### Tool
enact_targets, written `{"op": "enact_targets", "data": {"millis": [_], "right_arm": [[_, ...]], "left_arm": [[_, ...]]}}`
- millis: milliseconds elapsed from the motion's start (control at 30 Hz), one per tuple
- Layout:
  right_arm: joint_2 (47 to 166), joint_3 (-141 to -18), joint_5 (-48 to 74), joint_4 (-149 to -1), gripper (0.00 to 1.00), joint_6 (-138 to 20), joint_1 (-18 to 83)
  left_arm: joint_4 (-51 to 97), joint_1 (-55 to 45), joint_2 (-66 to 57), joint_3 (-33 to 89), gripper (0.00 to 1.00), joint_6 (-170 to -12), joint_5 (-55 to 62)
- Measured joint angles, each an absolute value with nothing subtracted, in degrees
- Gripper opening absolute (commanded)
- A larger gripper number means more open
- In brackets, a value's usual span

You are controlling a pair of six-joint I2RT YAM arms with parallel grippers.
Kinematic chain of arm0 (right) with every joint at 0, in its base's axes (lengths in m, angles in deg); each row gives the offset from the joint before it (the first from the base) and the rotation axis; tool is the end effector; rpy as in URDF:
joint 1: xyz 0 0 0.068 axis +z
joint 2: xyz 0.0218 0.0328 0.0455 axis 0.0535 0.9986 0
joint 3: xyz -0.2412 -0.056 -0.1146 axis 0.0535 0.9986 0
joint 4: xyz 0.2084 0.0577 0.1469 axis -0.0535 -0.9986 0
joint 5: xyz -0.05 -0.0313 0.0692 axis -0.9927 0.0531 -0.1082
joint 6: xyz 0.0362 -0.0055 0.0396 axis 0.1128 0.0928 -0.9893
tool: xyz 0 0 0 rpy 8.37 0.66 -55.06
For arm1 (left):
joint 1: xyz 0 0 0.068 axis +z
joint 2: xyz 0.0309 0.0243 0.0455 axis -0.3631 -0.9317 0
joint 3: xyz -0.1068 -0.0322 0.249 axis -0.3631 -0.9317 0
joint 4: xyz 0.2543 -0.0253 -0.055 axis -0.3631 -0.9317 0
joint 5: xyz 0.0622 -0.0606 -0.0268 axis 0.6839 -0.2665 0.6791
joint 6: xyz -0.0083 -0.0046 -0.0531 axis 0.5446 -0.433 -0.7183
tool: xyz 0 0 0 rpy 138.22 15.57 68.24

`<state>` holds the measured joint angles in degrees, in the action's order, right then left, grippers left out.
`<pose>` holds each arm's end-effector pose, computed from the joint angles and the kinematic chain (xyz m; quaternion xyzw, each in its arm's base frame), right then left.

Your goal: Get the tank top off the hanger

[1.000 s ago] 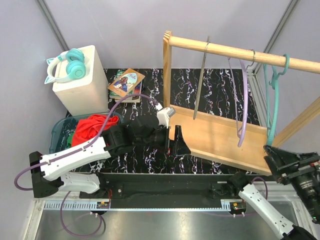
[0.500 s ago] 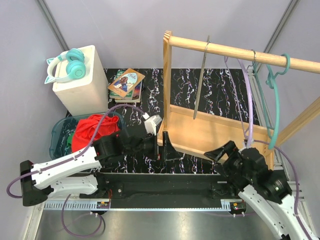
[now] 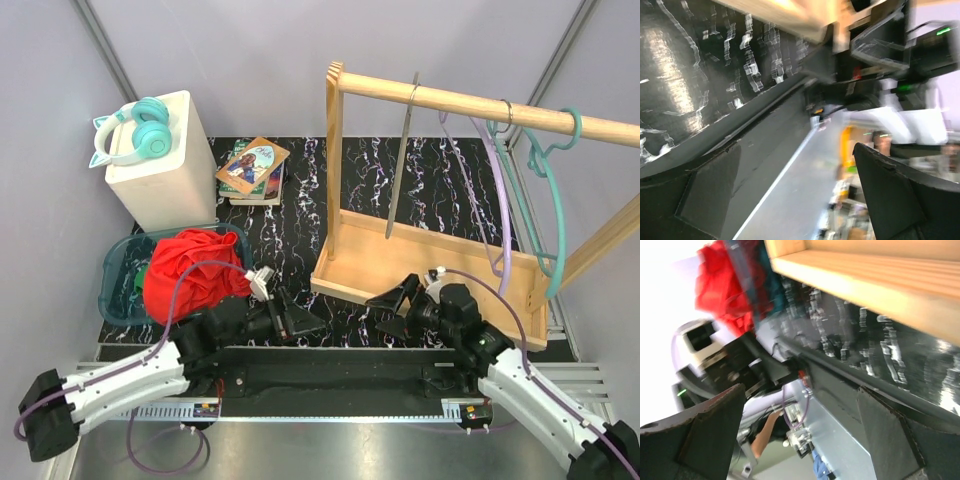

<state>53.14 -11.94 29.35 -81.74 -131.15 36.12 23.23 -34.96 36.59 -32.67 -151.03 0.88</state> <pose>0.1028 0.0838 0.1626 0.2247 0.8096 0.5231 0.1429 0.0792 -0.1307 0.1856 -0.0516 0.8159 -0.5463 0.1821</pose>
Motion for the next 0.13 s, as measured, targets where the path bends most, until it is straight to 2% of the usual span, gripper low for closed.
{"op": "enact_targets", "data": {"millis": [133], "right_arm": [[46.3,-7.2,31.3,-74.5,1.00,-135.2,36.1]], "left_arm": [[35.3,-33.6,43.5,-41.1,0.99,-157.7,0.6]]}}
